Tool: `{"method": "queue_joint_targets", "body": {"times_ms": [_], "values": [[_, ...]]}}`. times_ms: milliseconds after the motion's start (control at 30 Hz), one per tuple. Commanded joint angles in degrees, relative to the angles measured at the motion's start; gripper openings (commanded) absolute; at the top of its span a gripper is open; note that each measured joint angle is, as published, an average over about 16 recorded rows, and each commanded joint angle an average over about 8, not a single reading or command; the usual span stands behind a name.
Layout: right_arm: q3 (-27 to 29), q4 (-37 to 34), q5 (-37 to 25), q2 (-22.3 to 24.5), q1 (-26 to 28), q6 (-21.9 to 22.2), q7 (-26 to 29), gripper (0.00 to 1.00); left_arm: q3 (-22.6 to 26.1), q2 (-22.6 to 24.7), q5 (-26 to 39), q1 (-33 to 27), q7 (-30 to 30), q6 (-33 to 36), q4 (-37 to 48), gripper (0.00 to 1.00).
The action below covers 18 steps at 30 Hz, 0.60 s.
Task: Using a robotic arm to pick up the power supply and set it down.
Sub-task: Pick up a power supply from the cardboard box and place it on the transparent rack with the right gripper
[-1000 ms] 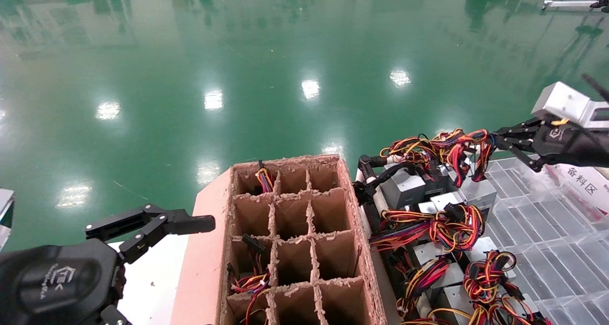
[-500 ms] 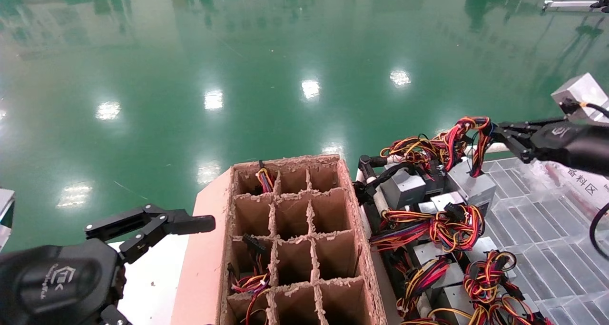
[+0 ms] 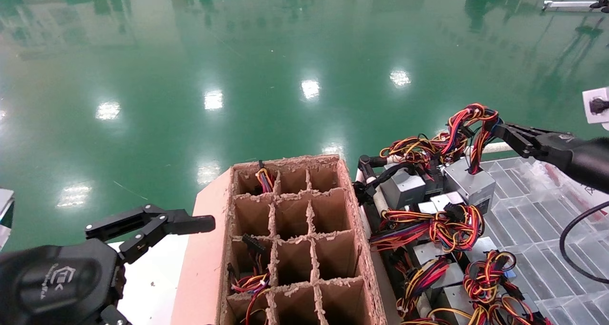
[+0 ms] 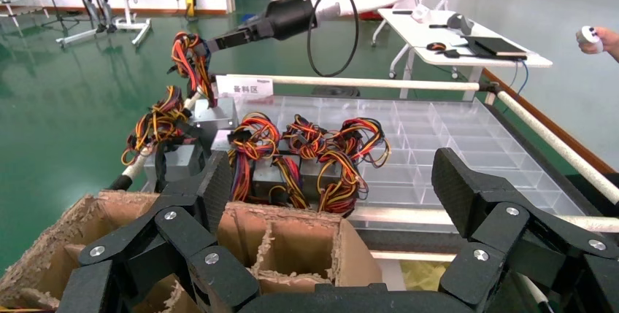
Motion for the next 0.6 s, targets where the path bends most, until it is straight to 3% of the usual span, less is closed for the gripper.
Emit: {"method": "queue_joint_targets", "body": {"times_ms": [33, 600], "values": [[1.19, -0.15, 1.57, 0.1, -1.5, -0.05, 1.19, 0.0, 0.0, 0.0, 0.0, 0.0, 0.0, 0.0, 0.0, 1.0], [11.5, -0.96, 15.23, -0.04, -14.19, -1.44, 7.12, 0.0, 0.0, 0.0, 0.0, 0.0, 0.0, 0.0, 0.0, 1.0]]}}
